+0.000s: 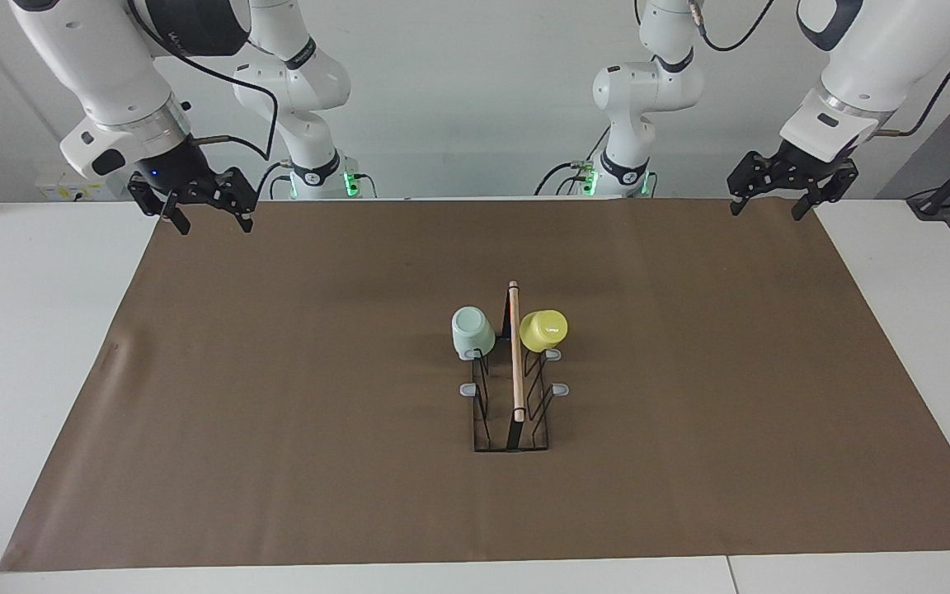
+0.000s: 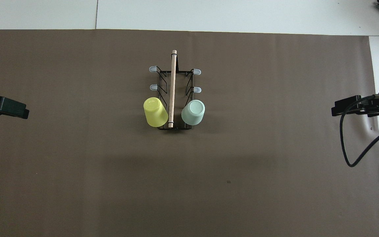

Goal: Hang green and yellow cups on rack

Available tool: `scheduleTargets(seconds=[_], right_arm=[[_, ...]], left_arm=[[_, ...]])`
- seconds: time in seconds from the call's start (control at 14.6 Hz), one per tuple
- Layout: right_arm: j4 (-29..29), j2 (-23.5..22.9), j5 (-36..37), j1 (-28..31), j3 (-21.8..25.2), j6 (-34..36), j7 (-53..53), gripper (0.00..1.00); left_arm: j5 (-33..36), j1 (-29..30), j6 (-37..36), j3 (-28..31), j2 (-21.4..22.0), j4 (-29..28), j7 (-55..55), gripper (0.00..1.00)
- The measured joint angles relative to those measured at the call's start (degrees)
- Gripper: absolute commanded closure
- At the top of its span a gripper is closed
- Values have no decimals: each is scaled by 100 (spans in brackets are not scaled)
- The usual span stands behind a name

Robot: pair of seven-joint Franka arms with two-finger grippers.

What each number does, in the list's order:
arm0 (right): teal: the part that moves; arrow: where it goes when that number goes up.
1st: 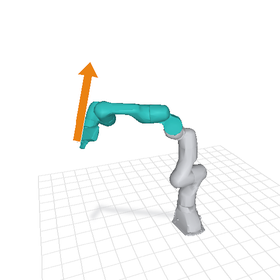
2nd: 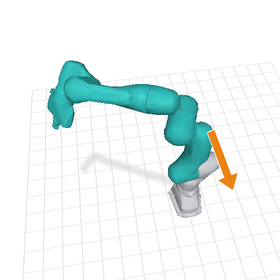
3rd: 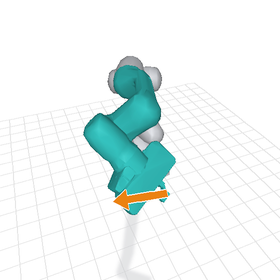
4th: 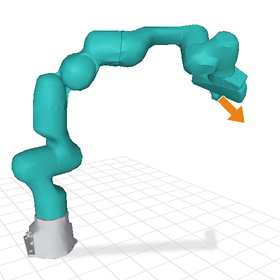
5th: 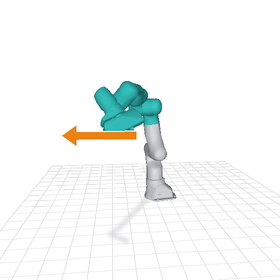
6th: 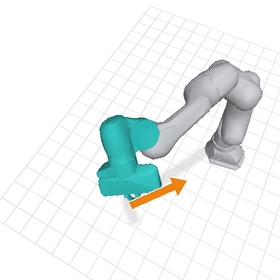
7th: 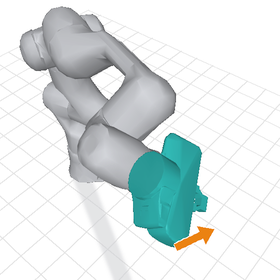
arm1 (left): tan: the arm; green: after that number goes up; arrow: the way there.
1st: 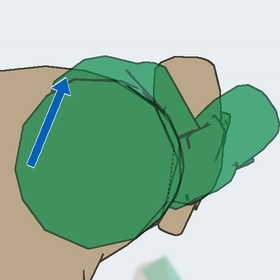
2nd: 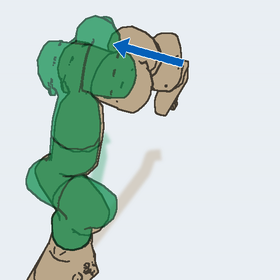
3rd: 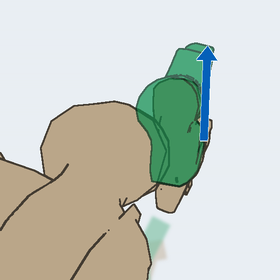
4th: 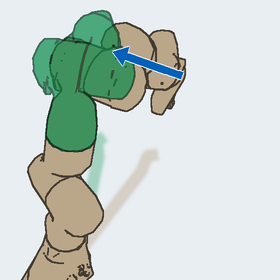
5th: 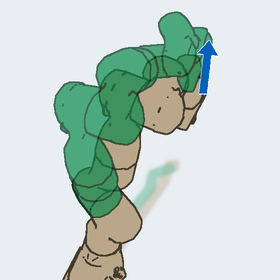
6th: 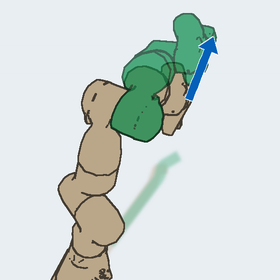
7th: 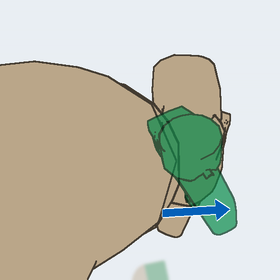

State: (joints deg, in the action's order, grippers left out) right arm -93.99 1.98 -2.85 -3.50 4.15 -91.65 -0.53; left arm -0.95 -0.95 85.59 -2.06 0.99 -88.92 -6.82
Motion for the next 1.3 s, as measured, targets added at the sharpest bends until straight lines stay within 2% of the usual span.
scheduleTargets(seconds=[0.62, 0.96, 1.3], right_arm=[[-3, -33, 1, -158, 94, -75, 33, 0], [6, -33, 1, 23, -166, -92, 34, 0], [7, -33, 1, 40, -172, -93, 34, 0]], left_arm=[[0, 0, 0, 0, 1, 0, 0, 0], [0, 0, 0, 0, 1, 0, 0, 0], [0, 0, 0, 0, 1, 0, 0, 0]])
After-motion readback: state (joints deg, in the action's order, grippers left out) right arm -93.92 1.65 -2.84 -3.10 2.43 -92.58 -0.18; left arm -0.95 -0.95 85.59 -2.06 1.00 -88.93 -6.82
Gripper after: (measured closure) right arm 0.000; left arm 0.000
